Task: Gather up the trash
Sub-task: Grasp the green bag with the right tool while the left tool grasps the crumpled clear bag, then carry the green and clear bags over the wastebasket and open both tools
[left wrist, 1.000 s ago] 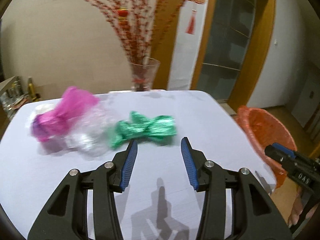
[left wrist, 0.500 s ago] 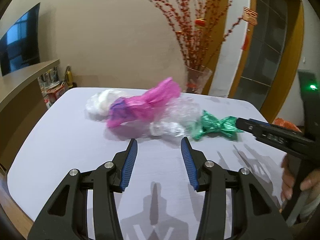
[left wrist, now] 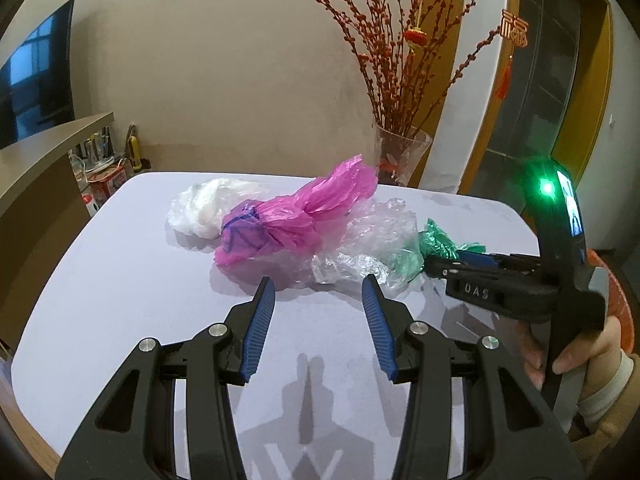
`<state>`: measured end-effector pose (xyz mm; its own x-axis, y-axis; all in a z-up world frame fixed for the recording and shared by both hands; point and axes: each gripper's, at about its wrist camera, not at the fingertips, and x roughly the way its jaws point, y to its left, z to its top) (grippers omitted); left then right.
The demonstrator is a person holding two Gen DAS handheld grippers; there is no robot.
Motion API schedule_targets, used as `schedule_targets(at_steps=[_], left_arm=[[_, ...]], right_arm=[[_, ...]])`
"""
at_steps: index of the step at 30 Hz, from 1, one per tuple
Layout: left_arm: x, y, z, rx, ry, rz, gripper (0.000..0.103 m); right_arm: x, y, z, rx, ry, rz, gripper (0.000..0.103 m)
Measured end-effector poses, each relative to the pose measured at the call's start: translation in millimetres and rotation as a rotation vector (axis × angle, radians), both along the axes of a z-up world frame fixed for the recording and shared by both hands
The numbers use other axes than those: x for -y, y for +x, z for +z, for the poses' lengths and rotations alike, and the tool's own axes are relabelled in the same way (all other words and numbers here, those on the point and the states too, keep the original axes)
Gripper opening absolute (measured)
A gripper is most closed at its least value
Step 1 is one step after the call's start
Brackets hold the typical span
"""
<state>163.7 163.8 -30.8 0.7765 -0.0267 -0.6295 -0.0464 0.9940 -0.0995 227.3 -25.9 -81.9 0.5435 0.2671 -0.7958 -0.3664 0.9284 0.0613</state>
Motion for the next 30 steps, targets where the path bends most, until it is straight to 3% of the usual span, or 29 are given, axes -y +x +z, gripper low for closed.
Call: schedule_targets(at_steps=[4,13,19,20,22,24,30], left_arm=[[8.3,10.0,2.2,-0.029,0.014,-0.024,0.046],[52.0,52.7,0.6,-0.108,0.138,-0.102,0.046],[61.7,78.5,-20.9,-0.196,0.191,-0.064,0.045],[61.7,82.6,-24.8,-0.211,0.181,-0.068,0.041],[62.9,86.6,-30.3,-0.231,0.179,-0.087,0.015],[65.9,87.5,-33.6,-0.237,0.175,-0.113,0.006],[76.3,65.2,-18.9,-0.168,0.1,-0.201,0.003]], right_arm=[[6.5,-3.7,-2.3,0.007,-0.003,-0.005,0.02],[53.7,-30.5,-0.7,-0.01,0.049,-0.051,0.019],[82.8,-48.5,2.8,-0.035,0.1,-0.079,0.019],[87.3,-51.4,3.8,-0.038,0.112,-0.083,0.019],[94.1,-55.7,5.5,-0.04,0.128,-0.09,0.019],[100.8,-62.7,8.1,-0.033,0.134,-0.098,0.019],[123.2,-80.3,20.1,-0.003,0.162,-0.138,0.019]])
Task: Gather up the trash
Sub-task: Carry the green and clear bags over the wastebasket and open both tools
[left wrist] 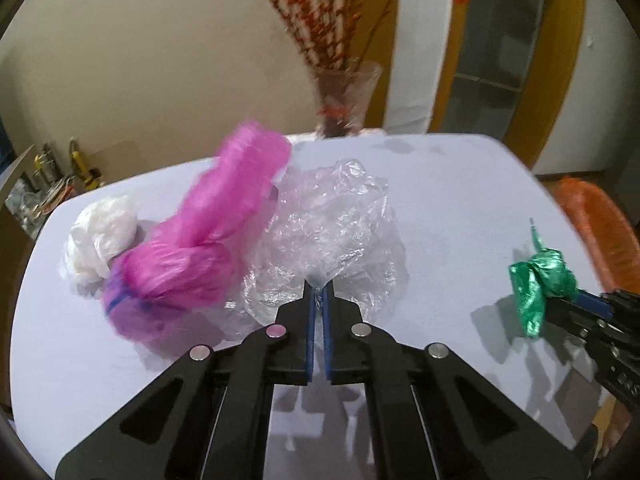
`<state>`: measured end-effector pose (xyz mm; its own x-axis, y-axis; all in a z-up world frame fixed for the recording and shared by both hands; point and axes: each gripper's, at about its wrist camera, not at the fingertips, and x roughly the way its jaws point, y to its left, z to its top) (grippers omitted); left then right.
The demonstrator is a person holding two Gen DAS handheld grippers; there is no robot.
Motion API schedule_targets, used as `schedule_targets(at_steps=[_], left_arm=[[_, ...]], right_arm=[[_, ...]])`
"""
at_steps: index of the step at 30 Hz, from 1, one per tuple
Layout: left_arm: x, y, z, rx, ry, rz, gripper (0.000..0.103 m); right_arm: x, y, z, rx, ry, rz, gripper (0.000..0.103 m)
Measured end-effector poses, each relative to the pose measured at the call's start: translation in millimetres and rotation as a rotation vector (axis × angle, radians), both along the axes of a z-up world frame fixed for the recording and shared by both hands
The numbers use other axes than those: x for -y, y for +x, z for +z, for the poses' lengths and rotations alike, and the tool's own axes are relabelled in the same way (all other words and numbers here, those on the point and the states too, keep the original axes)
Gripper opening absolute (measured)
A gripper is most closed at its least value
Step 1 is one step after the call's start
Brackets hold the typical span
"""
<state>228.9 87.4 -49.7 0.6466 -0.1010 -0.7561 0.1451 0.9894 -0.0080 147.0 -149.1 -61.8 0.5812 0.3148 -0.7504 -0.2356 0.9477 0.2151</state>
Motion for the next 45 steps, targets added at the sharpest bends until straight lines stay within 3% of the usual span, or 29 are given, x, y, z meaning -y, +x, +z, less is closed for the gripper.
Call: schedule_targets(at_steps=[9,18,30,45], left_arm=[[13.2,-32.5,49.7,0.086,-0.117,-0.081,0.002],[36.1,-66.1,79.4,0.134,-0.138,-0.147,0.002],[106.0,-84.9,95.7,0.16,-0.181,-0.283,0.002],[207.6,-87.1,86.2,0.147,-0.21,-0.46,0.002]], right_arm=[[32.4,-28.0,24.0,0.052,0.022,-0.061,0.019],[56.2,-53.0,42.0,0.094,0.048,-0.119,0.019],[114.1,-104.2,70.9,0.176,0.042,-0.251,0.019],[203.9,-125.8,72.3,0.193,0.058,-0.474,0.02]])
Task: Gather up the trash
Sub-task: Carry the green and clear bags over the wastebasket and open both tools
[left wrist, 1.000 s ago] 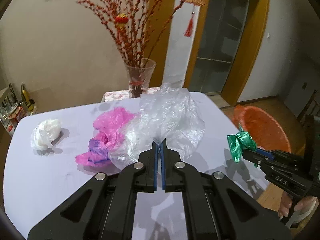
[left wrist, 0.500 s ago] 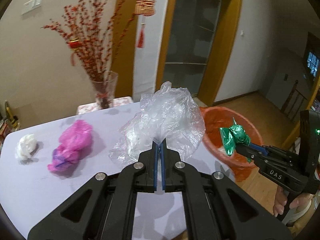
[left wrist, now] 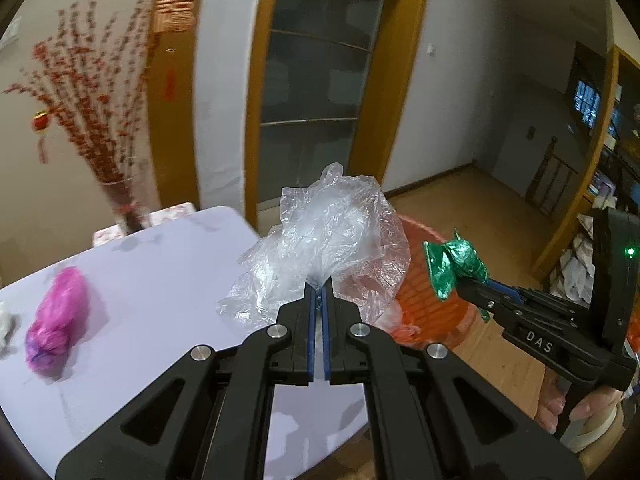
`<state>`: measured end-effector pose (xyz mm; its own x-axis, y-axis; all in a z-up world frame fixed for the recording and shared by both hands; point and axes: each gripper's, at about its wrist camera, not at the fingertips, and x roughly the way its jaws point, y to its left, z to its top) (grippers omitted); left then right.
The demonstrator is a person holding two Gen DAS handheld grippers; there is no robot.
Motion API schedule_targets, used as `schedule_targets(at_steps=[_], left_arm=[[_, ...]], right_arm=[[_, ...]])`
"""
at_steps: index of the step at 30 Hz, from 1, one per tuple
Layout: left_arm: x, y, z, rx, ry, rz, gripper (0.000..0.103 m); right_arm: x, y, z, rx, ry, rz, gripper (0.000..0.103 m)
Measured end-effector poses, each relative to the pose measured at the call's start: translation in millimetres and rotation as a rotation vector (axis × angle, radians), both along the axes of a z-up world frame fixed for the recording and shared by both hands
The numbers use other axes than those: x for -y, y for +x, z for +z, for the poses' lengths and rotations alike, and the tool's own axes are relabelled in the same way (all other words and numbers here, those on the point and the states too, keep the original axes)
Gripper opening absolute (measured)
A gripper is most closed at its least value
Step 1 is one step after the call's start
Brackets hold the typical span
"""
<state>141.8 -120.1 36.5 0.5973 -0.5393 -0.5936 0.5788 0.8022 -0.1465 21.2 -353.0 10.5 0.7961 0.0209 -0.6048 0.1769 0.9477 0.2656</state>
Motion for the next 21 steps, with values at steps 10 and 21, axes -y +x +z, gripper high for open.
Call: schedule_targets(at_steps=[10,21], left_arm=[[49.2,5.1,-9.1,-0.018,-0.016,-0.081,0.002],[87.6,15.5,-24.0,-0.039,-0.019,-0.139,0.002]], right_arm=[[45.2,1.6,-2.3,0.029,0.068,-0.138,0.02],[82.9,14.4,-6.5,0.067,0.122,-0.195,0.021]])
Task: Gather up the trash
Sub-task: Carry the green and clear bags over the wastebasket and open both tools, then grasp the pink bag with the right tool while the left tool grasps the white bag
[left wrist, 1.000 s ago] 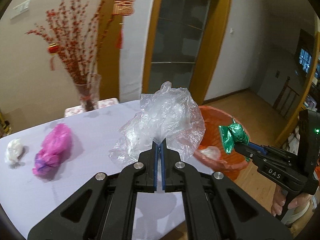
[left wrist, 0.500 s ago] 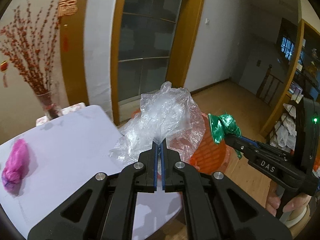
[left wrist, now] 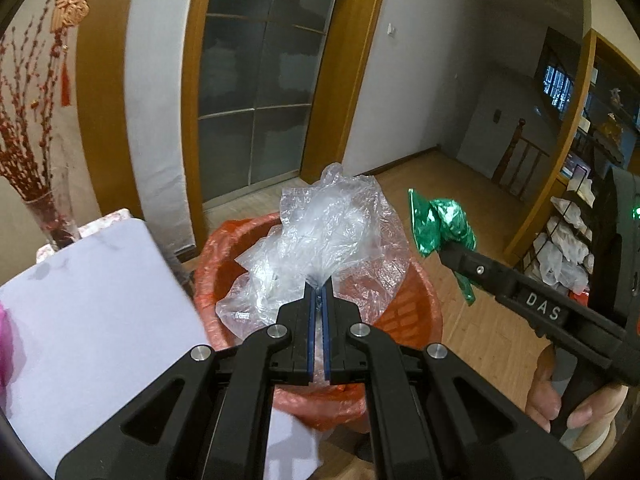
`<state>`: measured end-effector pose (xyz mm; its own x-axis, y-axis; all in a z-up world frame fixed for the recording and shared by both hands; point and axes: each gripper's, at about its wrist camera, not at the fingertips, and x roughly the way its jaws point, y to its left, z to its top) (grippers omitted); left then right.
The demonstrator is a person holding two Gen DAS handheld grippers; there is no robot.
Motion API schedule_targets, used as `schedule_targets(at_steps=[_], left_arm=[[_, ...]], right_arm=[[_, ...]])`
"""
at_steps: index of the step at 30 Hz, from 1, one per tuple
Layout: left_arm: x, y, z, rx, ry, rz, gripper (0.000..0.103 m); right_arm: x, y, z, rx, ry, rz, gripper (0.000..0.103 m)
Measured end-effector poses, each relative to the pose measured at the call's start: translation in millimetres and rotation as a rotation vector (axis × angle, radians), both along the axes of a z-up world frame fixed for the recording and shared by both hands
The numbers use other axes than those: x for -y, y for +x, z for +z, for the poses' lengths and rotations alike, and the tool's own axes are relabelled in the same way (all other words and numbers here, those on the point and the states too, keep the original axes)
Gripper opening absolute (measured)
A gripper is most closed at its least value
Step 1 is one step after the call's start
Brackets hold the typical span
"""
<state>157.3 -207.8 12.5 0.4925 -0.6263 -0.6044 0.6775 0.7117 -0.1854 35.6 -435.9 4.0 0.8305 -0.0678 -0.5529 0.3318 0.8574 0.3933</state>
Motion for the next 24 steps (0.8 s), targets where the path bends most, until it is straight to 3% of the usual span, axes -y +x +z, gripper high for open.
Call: schedule_targets(at_steps=[8,13,15,18,24], left_arm=[[15.0,12.1,-12.5,-0.031,0.007,-0.028,0.002],[21.6,19.6,-20.3,-0.053,0.024,-0.033,0.004],[21.3,22.0,-23.8,-0.066,0.033,-0.032,0.011],[16.1,24.9,-28.7,-0.076,0.045,-0.013,0.033],[2.0,26.6,-29.7,-0.067,0.063,0.031,0.036]], right_arm=[[20.0,7.9,-9.7,0.018,0.059,-0.012,0.023],[29.6,17.6,-16.8,0.025,0.112,0.006,0.032],[32.5,19.1,-20.1,0.021,0.126,0.005,0.033],[35.9,17.9,-23.7,0.017,0.132,-0.008,0.036],[40.3,6.8,-24.3,0.003,0.096,-0.042,0.04]])
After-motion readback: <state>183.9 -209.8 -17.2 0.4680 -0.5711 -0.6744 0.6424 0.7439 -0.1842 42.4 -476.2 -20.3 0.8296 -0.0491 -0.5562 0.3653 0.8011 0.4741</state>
